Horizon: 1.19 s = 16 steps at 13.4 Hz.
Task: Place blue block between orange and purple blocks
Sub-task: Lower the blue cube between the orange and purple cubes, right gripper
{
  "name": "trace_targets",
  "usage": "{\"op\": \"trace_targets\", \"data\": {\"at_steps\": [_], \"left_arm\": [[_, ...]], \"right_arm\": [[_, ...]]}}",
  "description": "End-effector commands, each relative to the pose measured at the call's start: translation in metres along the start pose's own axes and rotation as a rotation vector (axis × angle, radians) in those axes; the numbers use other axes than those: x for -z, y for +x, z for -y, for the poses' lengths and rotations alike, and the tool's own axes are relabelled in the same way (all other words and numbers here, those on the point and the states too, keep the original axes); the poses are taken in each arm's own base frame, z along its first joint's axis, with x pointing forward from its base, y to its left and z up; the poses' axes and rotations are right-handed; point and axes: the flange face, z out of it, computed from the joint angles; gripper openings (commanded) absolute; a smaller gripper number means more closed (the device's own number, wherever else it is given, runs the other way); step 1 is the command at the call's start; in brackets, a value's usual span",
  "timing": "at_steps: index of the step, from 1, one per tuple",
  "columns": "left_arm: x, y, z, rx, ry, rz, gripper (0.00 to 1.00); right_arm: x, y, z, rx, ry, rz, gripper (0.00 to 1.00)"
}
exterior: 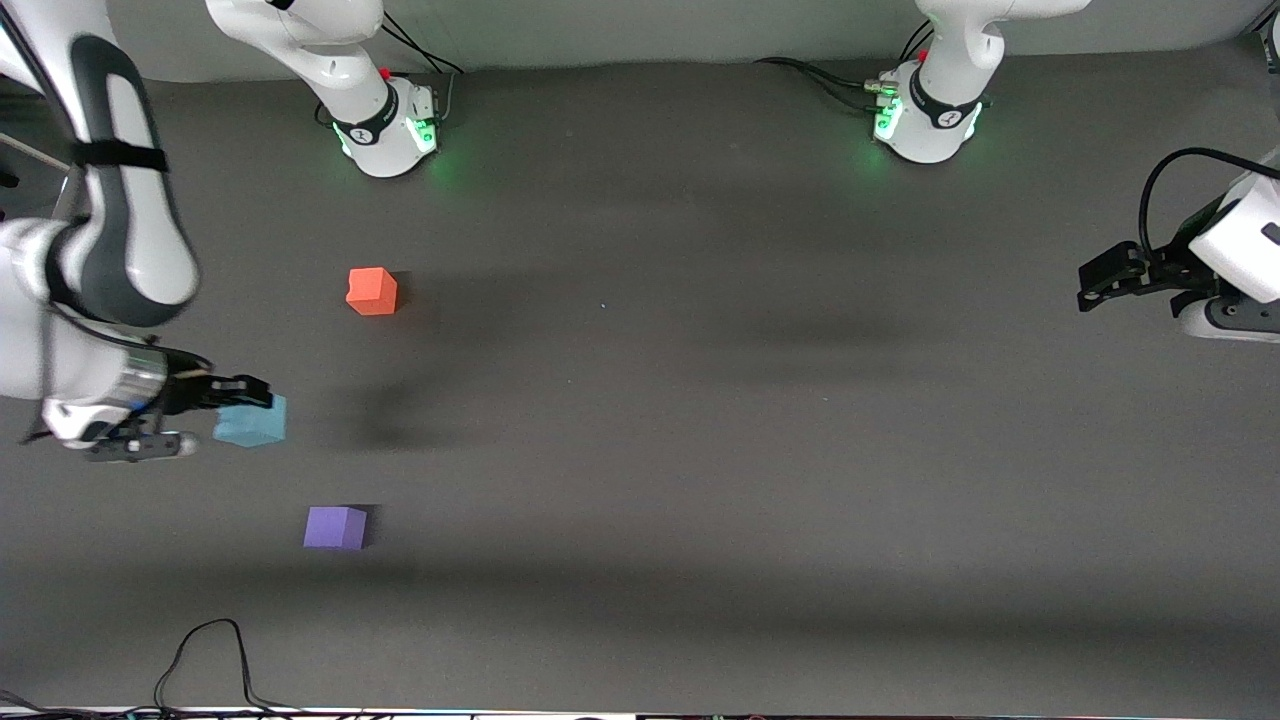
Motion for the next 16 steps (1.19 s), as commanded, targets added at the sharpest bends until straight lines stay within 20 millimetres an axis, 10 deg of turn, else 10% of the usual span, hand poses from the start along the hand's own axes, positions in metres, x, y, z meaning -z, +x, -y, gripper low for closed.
{"op": "trace_targets", "data": {"at_steps": [1, 6, 16], "left_arm": [[0.004, 0.001, 0.000, 0.003, 0.010, 0.009, 1.00], [0.001, 0.002, 0.000, 0.005, 0.010, 0.012, 1.00], [0.001, 0.002, 0.000, 0.005, 0.010, 0.014, 1.00]], "right_arm": [[-0.064, -0.016, -0.002, -0.038, -0.014, -0.004, 0.45], [-0.135, -0.050, 0.006, -0.113, -0.033, -0.014, 0.45], [-0.164, -0.054, 0.033, -0.148, -0.047, -0.013, 0.54]]}}
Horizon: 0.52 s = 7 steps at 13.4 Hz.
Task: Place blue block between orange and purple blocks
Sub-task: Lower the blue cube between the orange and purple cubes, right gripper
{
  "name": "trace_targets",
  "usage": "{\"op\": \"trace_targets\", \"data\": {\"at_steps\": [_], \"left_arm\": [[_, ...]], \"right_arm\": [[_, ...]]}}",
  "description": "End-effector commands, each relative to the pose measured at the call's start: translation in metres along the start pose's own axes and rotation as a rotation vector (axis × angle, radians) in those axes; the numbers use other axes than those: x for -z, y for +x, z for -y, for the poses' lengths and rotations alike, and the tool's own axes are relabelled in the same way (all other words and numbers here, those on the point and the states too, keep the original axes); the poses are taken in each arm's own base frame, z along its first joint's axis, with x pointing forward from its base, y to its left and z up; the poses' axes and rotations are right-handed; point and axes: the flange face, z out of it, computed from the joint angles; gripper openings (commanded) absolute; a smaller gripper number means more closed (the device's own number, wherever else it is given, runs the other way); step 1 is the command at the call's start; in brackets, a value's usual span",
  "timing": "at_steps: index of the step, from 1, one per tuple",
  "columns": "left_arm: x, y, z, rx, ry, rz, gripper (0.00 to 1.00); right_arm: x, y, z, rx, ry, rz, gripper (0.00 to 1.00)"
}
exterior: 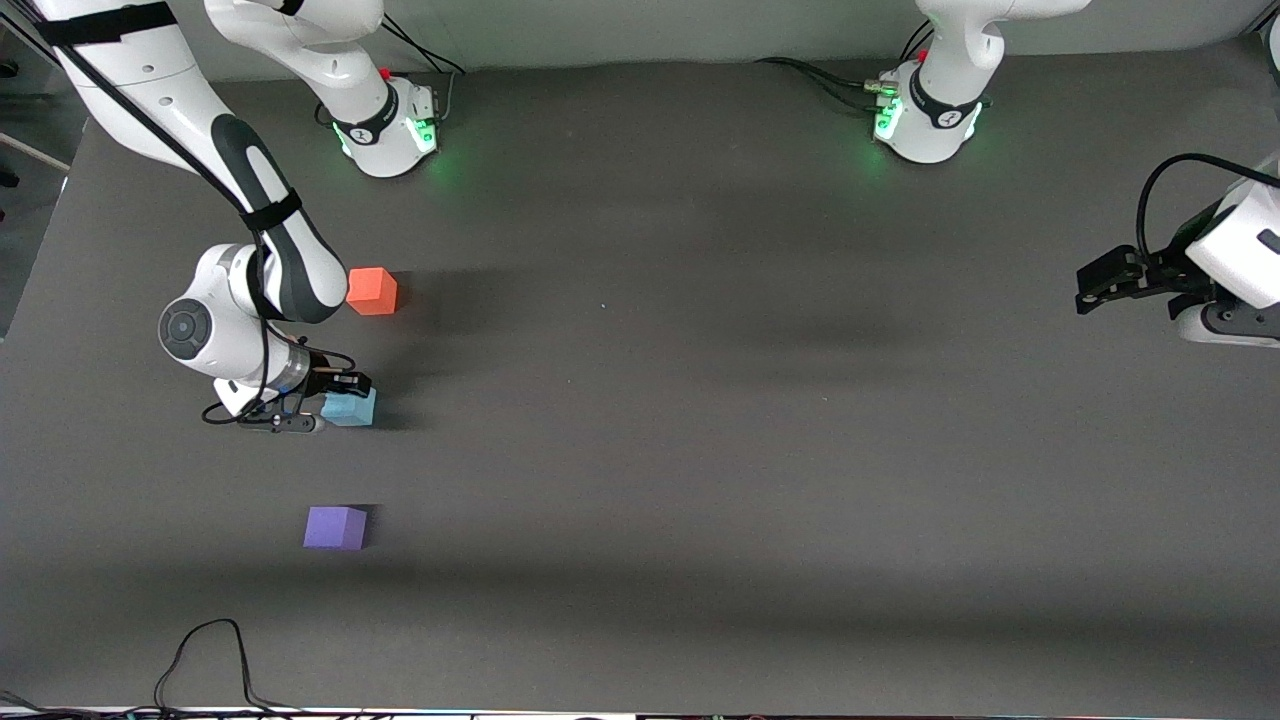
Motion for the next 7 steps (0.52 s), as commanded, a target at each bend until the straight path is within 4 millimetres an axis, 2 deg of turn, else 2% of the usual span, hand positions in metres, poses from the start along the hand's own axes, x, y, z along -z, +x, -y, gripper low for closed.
{"op": "trace_targets", "data": {"at_steps": [1, 2, 4, 5, 7], "left_arm": [[0.005, 0.000, -0.001, 0.006, 0.010, 0.006, 1.00], [0.005, 0.000, -0.001, 0.006, 0.010, 0.008, 1.00], [0.005, 0.000, -0.001, 0.006, 0.010, 0.008, 1.00], [0.005, 0.000, -0.001, 0.006, 0.010, 0.008, 1.00], [0.005, 0.000, -0.001, 0.006, 0.010, 0.008, 1.00]], "right_arm": [[-0.011, -0.002, -0.001, -0.047, -0.003, -0.010, 0.78], [-0.009, 0.000, 0.003, -0.045, -0.003, -0.013, 1.00], [0.005, 0.003, 0.013, -0.033, 0.001, -0.030, 1.00], [0.025, 0.005, 0.015, -0.025, 0.007, -0.048, 1.00], [0.084, 0.015, 0.021, 0.004, 0.015, -0.036, 1.00]]}}
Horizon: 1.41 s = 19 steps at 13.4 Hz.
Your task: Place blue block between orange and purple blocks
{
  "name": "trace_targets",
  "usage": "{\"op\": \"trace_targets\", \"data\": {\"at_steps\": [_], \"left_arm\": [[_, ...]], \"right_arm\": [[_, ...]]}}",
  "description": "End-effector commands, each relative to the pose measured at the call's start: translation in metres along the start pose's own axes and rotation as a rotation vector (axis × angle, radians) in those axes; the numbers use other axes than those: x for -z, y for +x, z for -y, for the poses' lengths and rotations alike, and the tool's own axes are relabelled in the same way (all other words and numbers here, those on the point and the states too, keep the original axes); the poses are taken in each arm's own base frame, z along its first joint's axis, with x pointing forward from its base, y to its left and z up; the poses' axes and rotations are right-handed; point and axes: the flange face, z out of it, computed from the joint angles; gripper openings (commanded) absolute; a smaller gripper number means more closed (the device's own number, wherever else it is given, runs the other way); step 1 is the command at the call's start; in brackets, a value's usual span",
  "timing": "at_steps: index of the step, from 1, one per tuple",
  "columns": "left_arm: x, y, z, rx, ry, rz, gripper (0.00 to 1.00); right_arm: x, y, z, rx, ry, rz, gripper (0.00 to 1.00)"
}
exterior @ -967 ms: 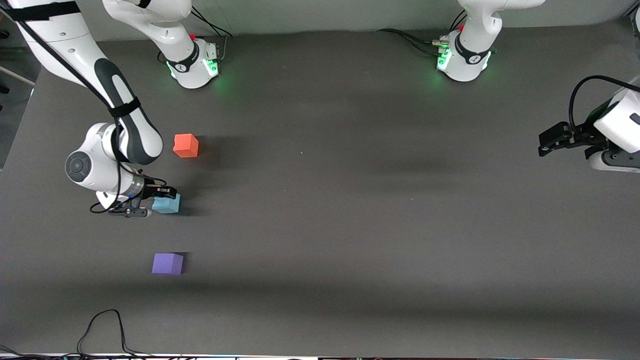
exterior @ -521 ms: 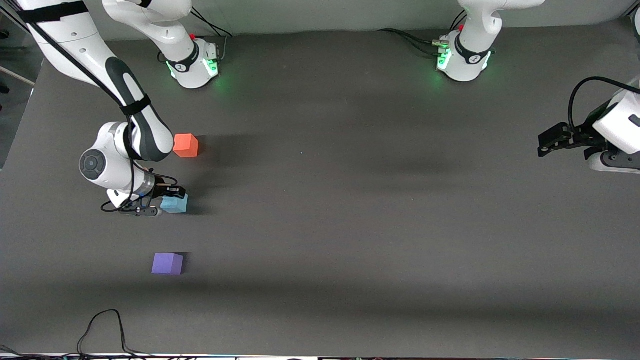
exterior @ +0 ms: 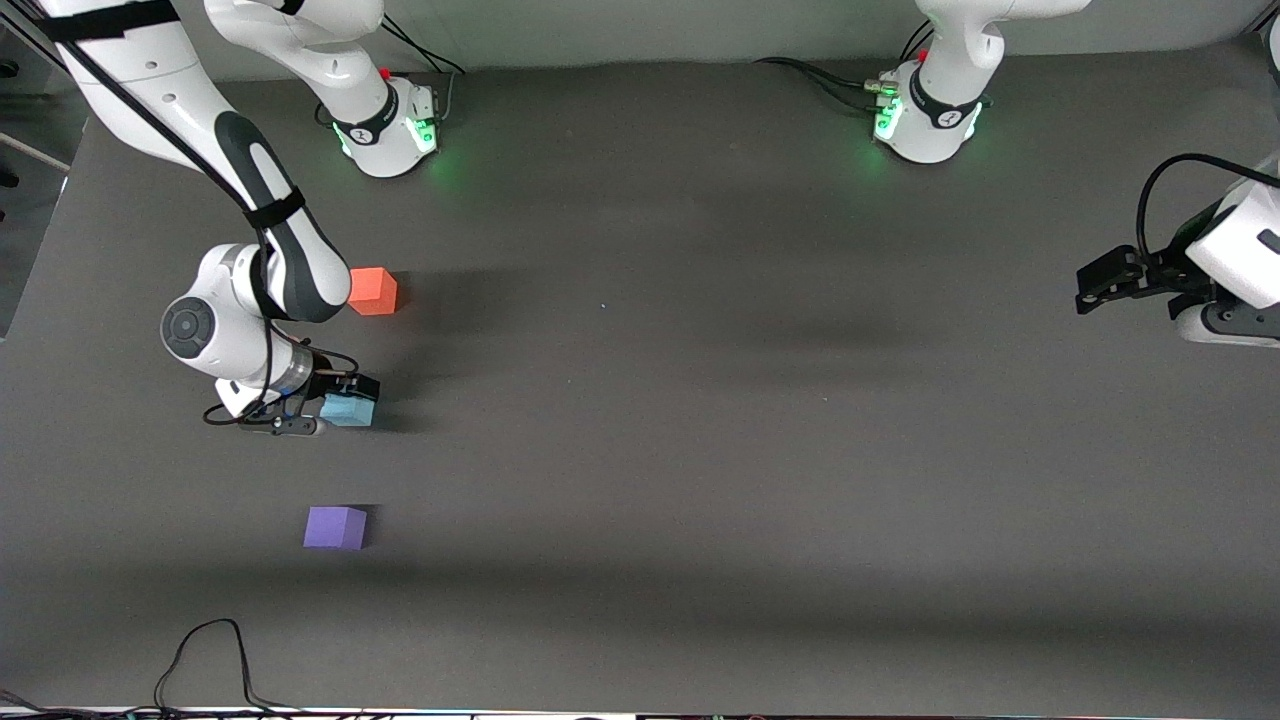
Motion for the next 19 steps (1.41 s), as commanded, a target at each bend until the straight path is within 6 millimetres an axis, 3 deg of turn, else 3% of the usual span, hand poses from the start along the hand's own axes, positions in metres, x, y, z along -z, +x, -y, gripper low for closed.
{"op": "trace_targets", "data": {"at_steps": [1, 6, 8, 10, 12, 16, 19], "left_arm": [[0.005, 0.000, -0.001, 0.005, 0.010, 0.008, 1.00], [0.005, 0.000, -0.001, 0.005, 0.010, 0.006, 1.00], [0.005, 0.000, -0.001, 0.005, 0.007, 0.008, 1.00], [0.005, 0.000, -0.001, 0.005, 0.010, 0.008, 1.00], [0.005, 0.000, -0.001, 0.005, 0.010, 0.008, 1.00], [0.005, 0.000, -0.001, 0.005, 0.007, 0.008, 1.00], [0.005, 0.000, 0.000, 0.007, 0.007, 0.008, 1.00]], "right_arm": [[0.101, 0.014, 0.011, 0.019, 0.019, 0.006, 1.00], [0.300, 0.013, 0.030, 0.093, 0.045, 0.042, 1.00], [0.353, 0.006, 0.036, 0.112, 0.043, 0.039, 1.00], [0.391, -0.016, 0.057, 0.154, 0.025, 0.029, 1.00], [0.406, -0.034, 0.065, 0.170, 0.021, 0.029, 1.00], [0.407, -0.035, 0.062, 0.172, 0.020, 0.030, 1.00], [0.384, -0.029, 0.054, 0.164, 0.002, 0.032, 1.00]]}}
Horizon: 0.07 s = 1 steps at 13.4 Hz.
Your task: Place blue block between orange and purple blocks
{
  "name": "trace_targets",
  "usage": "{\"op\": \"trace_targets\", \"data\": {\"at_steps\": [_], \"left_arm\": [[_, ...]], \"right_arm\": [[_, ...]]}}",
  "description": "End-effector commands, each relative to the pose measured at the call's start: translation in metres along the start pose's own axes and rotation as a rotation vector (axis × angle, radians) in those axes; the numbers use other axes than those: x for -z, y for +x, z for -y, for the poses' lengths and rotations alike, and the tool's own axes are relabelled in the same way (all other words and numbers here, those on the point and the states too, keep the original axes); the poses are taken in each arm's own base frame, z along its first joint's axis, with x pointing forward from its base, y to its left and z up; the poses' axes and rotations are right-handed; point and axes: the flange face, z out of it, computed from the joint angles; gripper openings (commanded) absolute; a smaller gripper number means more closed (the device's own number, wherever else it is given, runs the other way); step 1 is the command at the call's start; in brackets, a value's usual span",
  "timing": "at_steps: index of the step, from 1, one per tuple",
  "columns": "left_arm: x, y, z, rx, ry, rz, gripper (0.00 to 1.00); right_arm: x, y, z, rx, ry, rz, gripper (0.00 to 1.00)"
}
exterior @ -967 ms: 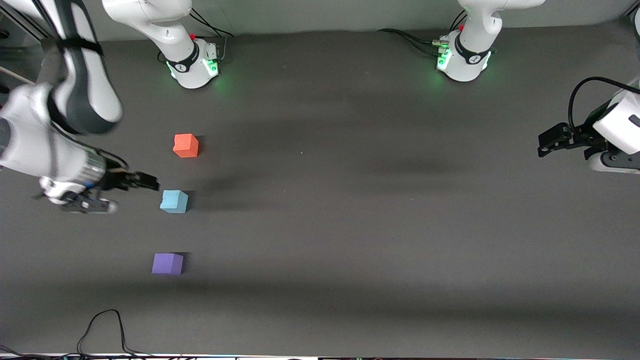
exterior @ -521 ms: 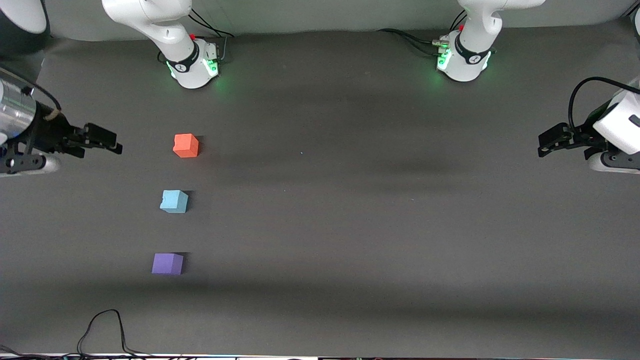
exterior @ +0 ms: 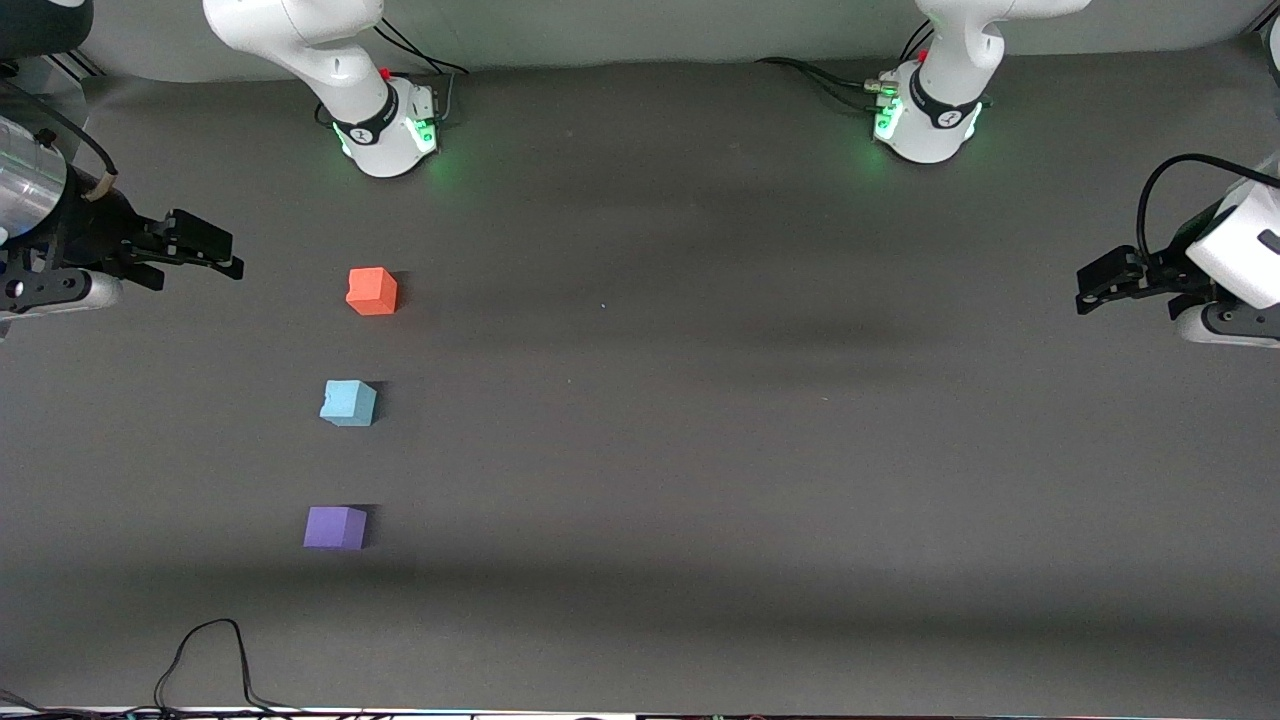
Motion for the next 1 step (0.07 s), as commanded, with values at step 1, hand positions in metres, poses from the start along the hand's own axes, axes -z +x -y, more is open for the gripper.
{"op": "trace_targets", "data": {"at_steps": [1], "left_arm": [[0.0049, -0.0003, -0.0006, 0.006, 0.007, 0.007, 1.00]], "right_arm": [[-0.0153, 0.0016, -0.0056, 0.007, -0.030, -0.005, 1.00]]}}
